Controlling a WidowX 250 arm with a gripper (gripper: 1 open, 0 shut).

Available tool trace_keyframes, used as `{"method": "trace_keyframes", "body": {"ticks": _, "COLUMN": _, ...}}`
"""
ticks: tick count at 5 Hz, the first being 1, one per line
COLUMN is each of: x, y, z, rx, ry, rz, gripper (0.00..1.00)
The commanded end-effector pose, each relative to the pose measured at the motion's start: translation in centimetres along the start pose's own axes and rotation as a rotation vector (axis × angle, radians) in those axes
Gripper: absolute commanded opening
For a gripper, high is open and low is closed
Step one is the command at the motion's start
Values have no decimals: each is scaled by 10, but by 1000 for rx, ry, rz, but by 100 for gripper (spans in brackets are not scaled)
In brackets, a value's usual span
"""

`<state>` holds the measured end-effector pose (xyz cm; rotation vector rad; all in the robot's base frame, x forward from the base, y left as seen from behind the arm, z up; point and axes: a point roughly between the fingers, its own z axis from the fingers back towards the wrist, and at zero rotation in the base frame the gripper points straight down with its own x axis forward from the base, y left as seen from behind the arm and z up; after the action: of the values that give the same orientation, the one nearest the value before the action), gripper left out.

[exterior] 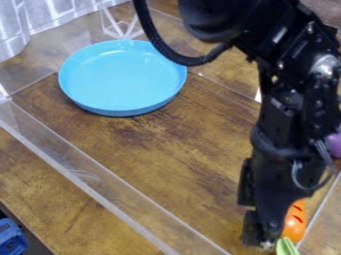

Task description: Move the carrot to the right side

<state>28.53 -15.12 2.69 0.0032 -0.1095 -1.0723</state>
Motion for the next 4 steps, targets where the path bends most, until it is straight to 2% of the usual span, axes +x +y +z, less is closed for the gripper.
{"method": "trace_keyframes", "body": {"ticks": 1, "x": -4, "y": 15, "z": 9, "rx": 51, "ry": -63, "rz": -27, "gripper": 0}}
{"method": "trace_keyframes", "body": {"ticks": 2, "x": -11, "y": 14, "z": 8, "rx": 61, "ry": -74, "rz": -75, "gripper": 0}}
{"method": "trace_keyframes", "body": {"ticks": 4, "x": -6, "y": 6, "z": 13, "rx": 85, "ry": -76, "rz": -54, "gripper": 0}}
